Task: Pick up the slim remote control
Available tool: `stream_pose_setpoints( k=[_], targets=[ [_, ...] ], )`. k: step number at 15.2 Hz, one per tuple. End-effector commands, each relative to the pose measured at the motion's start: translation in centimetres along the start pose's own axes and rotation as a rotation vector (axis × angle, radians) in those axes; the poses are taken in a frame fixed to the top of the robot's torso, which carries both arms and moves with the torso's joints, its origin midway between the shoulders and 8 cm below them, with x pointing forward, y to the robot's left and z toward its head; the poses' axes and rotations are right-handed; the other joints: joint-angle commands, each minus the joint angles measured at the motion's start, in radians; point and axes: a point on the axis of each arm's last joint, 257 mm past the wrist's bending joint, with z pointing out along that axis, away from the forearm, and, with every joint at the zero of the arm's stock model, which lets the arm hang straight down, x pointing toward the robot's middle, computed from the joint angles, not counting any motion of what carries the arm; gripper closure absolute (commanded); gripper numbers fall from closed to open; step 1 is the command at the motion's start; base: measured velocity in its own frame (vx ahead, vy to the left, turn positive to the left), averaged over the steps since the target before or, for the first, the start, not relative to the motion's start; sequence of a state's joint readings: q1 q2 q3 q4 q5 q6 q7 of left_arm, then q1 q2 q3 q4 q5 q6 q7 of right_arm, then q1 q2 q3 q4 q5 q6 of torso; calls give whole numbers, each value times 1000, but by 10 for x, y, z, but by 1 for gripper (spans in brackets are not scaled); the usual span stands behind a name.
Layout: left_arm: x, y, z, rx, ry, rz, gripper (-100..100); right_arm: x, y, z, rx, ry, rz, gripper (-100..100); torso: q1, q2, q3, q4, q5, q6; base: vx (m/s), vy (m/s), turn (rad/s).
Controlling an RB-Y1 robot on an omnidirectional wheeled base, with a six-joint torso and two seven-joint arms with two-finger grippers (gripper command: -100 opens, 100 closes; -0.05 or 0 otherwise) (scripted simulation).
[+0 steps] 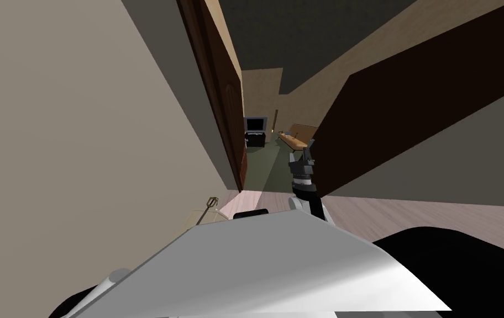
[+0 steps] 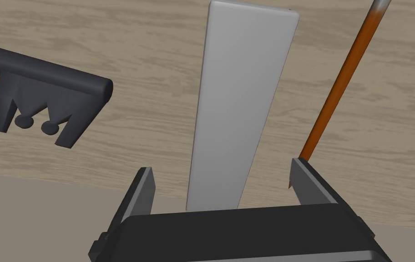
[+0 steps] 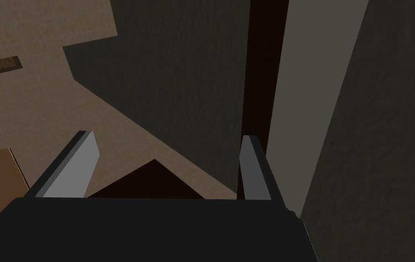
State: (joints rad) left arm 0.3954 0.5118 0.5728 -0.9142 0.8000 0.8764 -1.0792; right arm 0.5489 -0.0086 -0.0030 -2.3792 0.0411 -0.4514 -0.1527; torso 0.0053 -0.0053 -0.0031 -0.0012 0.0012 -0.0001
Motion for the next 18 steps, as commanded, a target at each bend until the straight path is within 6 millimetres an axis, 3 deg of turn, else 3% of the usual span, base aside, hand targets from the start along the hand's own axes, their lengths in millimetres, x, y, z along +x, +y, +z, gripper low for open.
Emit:
stream_pose_setpoints(
  k=[1, 3, 6, 7, 11, 12, 13, 17, 18],
  targets=[
    [15, 23, 6, -33, 42, -28, -100, 0, 0, 0, 0, 0, 0, 0, 0, 0, 0, 0, 0, 0, 24, 65, -161],
    [15, 23, 6, -33, 42, -28, -100, 0, 0, 0, 0, 0, 0, 0, -1, 1, 0, 0, 0, 0, 18, 42, -56],
    [35, 47, 12, -70, 92, -62, -100, 0, 0, 0, 0, 0, 0, 0, -3, 1, 1, 0, -1, 0, 21, 32, -138],
    [28, 38, 10, -58, 75, -51, -100, 0, 0, 0, 0, 0, 0, 0, -3, 1, 0, 0, -1, 0, 14, 28, -56],
    [53, 25, 31, -54, 76, -60, -100, 0, 0, 0, 0, 0, 0, 0, -2, 5, 3, 1, 0, 0, -52, 58, -20],
    [48, 29, 26, -57, 79, -57, -100, 0, 0, 0, 0, 0, 0, 0, -1, 6, 4, 1, 0, 0, -40, 46, -13],
    [48, 29, 27, -56, 77, -58, 100, 0, 0, 0, 0, 0, 0, 0, -2, 6, 3, 1, 0, 0, -14, 17, -4],
    [48, 29, 27, -57, 77, -55, 100, 0, 0, 0, 0, 0, 0, 0, -4, 3, 2, 1, 0, -1, -3, 3, -3],
    [37, 35, 17, -59, 78, -56, 100, 0, 0, 0, 0, 0, 0, 0, -4, 3, 2, 1, 0, -1, 30, -45, 25]
  ],
)
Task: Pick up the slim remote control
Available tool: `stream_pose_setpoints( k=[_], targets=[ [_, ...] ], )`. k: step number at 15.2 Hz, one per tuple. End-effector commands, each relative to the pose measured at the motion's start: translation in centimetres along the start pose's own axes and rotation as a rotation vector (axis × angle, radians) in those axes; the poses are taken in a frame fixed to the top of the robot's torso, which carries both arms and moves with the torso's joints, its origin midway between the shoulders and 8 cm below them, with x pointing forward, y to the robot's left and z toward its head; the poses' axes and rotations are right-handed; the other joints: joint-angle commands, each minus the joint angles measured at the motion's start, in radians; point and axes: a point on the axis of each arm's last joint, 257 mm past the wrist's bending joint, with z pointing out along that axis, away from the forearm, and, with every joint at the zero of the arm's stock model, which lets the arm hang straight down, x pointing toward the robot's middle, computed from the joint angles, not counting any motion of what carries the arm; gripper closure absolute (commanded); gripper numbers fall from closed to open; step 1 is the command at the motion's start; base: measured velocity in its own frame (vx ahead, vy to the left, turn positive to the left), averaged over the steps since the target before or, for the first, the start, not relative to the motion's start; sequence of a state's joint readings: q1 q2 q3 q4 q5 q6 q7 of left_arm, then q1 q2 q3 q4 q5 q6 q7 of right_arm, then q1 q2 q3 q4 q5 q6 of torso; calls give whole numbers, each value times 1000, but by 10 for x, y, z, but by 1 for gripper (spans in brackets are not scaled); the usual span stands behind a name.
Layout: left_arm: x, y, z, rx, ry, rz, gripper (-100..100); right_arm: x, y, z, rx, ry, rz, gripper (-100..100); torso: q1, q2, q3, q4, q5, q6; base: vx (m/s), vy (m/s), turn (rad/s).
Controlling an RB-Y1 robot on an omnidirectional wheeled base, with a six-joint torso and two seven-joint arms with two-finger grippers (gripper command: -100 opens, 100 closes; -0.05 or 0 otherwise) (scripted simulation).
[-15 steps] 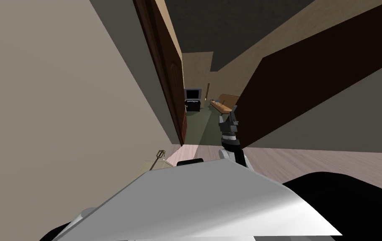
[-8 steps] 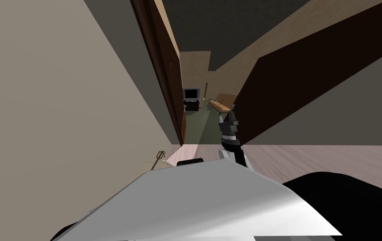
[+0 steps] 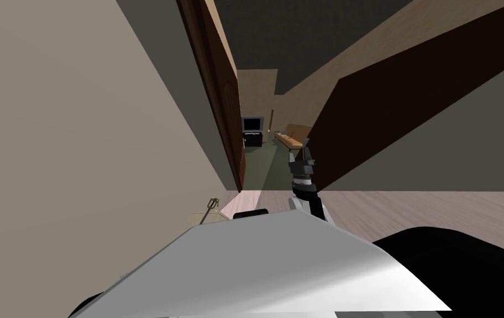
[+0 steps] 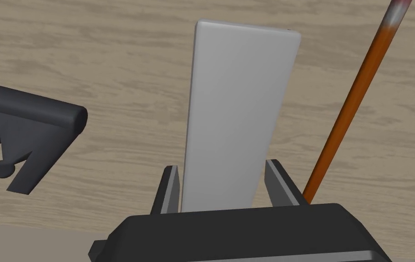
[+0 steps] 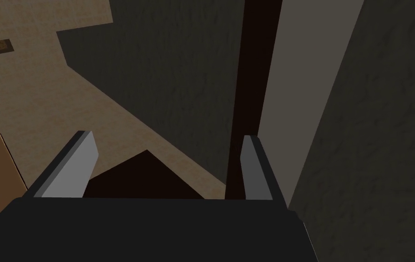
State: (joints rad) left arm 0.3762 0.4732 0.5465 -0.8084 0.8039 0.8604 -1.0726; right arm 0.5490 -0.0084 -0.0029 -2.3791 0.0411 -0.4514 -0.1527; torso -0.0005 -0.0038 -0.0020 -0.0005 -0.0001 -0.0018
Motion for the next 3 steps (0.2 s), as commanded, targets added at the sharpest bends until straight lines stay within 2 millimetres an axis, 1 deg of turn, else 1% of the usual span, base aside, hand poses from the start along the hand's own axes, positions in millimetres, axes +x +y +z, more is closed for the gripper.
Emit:
stream_pose_setpoints(
  k=[1, 2, 3],
  targets=[
    [-9, 5, -9, -3, 3, 1, 100, 0, 0, 0, 0, 0, 0, 0, 0, 0, 0, 0, 0, 0, 66, -78, 42],
    [-14, 9, -14, -4, 3, 3, 100, 0, 0, 0, 0, 0, 0, 0, -2, -2, -1, 0, 0, 0, 83, -87, 38],
    [-9, 5, -8, -2, -1, 1, 100, 0, 0, 0, 0, 0, 0, 0, -4, -3, -2, -1, -1, 0, 50, -52, 24]
  ],
)
